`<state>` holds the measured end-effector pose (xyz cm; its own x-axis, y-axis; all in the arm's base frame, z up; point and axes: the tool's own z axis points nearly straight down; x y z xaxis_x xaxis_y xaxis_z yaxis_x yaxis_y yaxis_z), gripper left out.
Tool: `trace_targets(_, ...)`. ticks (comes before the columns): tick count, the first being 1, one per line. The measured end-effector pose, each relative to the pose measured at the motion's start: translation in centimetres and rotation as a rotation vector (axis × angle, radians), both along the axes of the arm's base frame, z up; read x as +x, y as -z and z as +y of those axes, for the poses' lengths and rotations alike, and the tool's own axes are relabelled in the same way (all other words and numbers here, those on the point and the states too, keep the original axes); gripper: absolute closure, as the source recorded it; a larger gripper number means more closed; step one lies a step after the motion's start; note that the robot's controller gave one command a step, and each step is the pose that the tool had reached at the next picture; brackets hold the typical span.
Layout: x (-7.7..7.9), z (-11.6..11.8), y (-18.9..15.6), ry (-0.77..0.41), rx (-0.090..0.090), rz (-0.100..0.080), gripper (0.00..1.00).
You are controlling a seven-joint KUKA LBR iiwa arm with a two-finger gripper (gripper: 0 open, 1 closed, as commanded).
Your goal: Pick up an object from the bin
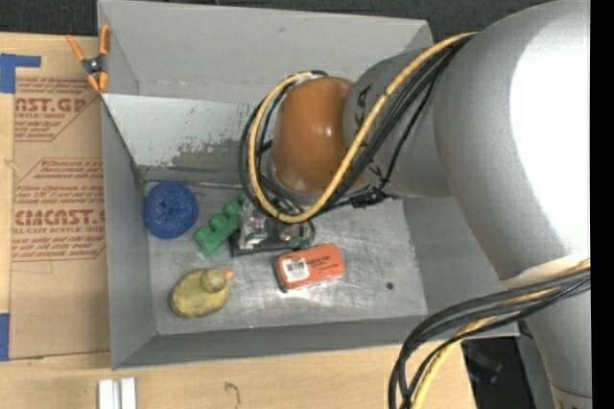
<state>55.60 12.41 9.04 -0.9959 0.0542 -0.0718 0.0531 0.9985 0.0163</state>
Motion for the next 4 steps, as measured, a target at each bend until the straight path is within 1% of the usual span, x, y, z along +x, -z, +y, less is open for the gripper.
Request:
trace_targets(1,-1.2,0.4,0.6,-0.010,-0.003,0.048,0.00)
trace_targets(2,0.0,0.2,0.0,-0.001,0.003,-0.002,1.00)
trace_targets(3,-1.3,0.6,0.7,-0.013,0.000,0.047,0.00)
trace_targets(4,-1.4,0.0,1.5,-0.005,-0.008,0.051,1.00)
